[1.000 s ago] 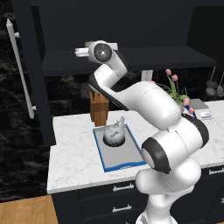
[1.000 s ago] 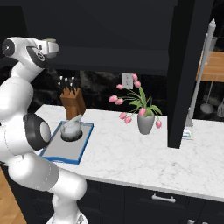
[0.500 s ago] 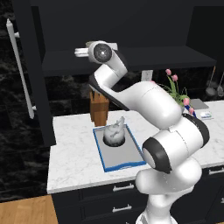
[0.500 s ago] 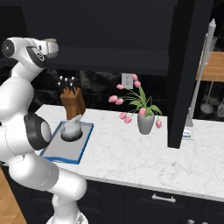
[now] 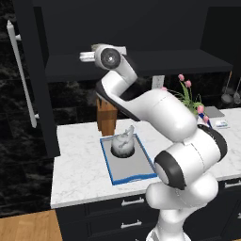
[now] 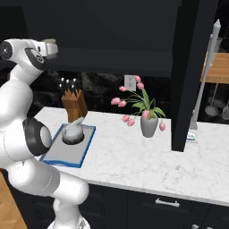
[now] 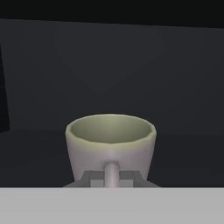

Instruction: Pick the kettle from the counter and place it on the tray. Then pick the mug from the cabinet and place it on the tray. Then close the cabinet doors.

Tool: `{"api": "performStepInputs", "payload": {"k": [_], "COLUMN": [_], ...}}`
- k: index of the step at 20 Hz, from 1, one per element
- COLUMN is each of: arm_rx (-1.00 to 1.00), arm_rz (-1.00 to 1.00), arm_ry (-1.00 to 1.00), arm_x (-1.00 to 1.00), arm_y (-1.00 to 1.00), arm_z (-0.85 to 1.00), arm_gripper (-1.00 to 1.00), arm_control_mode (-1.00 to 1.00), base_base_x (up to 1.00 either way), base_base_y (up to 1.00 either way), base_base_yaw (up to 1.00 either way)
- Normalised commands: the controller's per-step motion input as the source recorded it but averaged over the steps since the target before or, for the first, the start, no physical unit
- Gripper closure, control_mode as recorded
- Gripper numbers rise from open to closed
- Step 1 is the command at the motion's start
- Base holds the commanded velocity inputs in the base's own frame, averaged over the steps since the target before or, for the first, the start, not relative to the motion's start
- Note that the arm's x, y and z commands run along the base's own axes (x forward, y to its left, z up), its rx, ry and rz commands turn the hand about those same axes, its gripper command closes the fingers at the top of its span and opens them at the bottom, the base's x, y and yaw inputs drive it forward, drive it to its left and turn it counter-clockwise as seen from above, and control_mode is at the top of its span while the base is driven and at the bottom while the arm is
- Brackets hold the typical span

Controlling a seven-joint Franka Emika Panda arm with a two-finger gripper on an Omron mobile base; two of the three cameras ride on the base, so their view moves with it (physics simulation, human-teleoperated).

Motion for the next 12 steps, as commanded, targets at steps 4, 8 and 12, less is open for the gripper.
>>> {"api": "performStepInputs", "payload": {"k": [4,8,12], "arm_rx": [-0.01,-0.04,-0.08], "arm_rz": [0.15,0.25,0.29], "arm_ry": [-0.13,-0.08,0.00], "arm_x": [-0.48,-0.58,-0.53], "arm_y": [-0.03,-0.22,-0.34], "arm_z": [0.16,0.33,0.26], "arm_gripper": [1.00,1.00,1.00], "arm_control_mode": [-1.00,-1.00,-1.00], "base_base_x": [0.00,0.00,0.00], "base_base_y": [0.00,0.00,0.00], "base_base_yaw": [0.00,0.00,0.00]}}
